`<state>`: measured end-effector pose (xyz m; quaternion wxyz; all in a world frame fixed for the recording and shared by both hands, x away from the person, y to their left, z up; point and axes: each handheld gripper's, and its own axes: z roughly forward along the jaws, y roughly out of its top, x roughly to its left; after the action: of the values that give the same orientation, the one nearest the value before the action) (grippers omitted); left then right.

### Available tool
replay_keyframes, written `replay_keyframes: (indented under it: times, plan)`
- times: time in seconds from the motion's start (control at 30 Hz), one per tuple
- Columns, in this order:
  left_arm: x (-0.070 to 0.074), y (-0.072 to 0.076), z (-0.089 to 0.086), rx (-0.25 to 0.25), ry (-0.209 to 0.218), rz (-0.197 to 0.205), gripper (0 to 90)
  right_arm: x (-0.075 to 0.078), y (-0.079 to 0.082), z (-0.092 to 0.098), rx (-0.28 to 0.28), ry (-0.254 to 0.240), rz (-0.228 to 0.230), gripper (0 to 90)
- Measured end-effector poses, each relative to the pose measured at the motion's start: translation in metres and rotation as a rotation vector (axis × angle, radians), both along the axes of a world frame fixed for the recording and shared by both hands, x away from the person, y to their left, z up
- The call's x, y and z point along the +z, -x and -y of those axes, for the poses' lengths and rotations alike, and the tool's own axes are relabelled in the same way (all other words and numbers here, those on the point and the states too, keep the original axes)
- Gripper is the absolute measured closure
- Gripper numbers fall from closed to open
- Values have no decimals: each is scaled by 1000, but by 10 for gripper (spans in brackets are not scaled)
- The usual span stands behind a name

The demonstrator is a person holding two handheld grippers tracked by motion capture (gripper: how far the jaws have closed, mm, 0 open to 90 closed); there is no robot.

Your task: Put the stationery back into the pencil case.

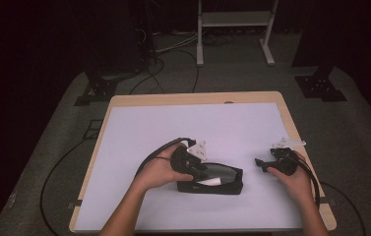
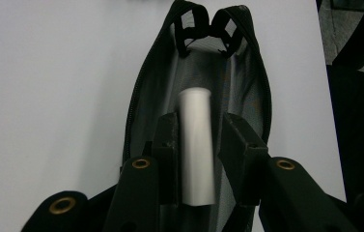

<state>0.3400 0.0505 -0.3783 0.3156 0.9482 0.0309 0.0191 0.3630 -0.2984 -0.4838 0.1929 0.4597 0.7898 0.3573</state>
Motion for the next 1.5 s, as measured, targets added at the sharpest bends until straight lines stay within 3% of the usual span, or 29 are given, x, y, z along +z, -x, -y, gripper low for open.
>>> replay_keyframes:
  times: [0.53,1.03,1.5]
  plan:
    - [14,0,-42,111,40,20,616,0,0,0,0,-1,-1,191]
    - [11,2,-70,227,87,61,299,0,0,0,0,-2,-1,191]
    - [3,4,-101,358,111,71,149,0,0,0,0,-1,0,191]
